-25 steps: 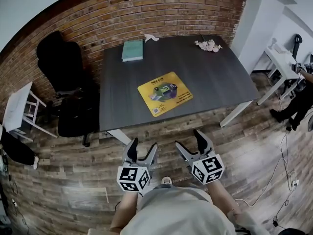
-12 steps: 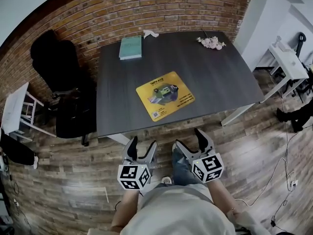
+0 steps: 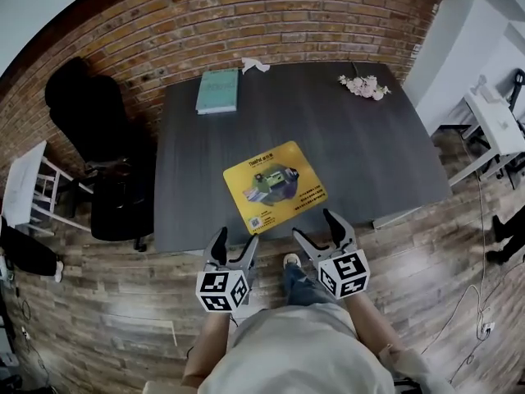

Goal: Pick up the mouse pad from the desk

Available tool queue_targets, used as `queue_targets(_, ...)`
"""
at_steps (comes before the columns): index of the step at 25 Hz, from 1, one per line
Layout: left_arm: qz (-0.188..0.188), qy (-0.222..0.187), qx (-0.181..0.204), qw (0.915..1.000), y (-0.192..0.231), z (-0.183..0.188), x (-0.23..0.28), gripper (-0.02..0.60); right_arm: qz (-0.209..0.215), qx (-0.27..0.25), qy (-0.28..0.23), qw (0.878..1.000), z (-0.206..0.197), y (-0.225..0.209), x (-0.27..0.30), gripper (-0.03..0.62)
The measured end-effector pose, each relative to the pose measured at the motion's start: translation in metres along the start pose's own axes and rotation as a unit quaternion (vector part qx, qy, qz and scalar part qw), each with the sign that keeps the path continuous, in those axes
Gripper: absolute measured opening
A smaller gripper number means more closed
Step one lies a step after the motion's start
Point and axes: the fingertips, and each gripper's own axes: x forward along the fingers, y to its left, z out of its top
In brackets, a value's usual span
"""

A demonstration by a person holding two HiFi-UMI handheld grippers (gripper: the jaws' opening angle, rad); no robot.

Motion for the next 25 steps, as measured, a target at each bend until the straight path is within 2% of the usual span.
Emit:
queue_targets(6,0.035,0.021,-0.012,0.9991,0.019,-0.002,0.046,0.324,0.013,-0.019,0.026,0.999,0.0,-0.042,0.043,0.35)
queue_targets(15,0.073,0.082,-0.031,0.9935,0.049,-0.033,0.101,0.333,0.032,-0.029,0.073,0.996,-0.023,-0.09,0.108,0.35)
queue_targets(25,0.102,0.163,-0.051,0.9801,0.071,-0.074,0.143,0.353,0.045,-0.039,0.151,0.987,-0.071,-0.121,0.167,0.35)
